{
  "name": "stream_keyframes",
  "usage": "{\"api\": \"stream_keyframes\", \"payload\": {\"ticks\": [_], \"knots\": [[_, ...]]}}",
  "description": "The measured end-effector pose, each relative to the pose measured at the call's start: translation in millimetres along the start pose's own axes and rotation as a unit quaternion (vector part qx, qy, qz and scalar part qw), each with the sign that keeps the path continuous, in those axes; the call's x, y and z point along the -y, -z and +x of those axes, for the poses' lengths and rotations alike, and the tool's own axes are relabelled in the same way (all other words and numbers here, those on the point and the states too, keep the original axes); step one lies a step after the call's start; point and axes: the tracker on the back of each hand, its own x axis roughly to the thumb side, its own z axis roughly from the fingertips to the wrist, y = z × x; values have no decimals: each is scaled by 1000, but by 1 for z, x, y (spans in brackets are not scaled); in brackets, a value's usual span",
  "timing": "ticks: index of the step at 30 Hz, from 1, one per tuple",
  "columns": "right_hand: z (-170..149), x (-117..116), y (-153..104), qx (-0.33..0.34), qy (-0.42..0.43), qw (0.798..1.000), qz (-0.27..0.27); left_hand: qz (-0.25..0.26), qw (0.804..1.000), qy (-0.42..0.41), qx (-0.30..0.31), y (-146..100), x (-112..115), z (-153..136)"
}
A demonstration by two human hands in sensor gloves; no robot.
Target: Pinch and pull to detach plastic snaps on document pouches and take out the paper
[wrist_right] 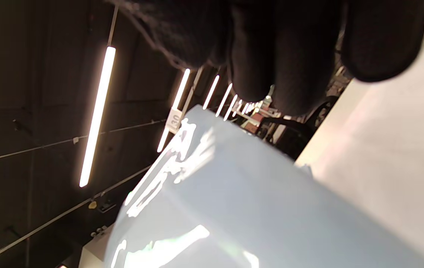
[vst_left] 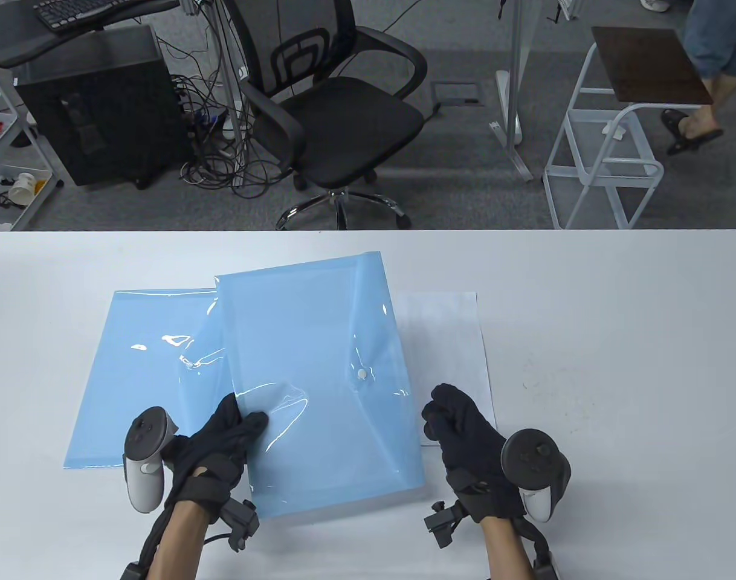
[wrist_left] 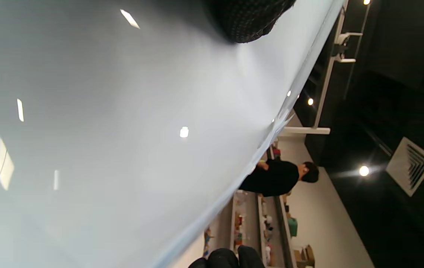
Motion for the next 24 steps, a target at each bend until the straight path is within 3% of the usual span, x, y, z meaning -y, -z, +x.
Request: {"api": "stream_keyframes", "payload": {"ticks": [13,19,24], "knots": [[-3,-9,-2,-2,-84,996,20,-25,995,-1,-96,1,0,-39],[-5,-15,-3,-6,-105,994,41,-7,986,44,-159,2,-2,-54],[-5,-20,-3,-8,-119,991,56,38,970,122,-208,2,-3,-56]]}}
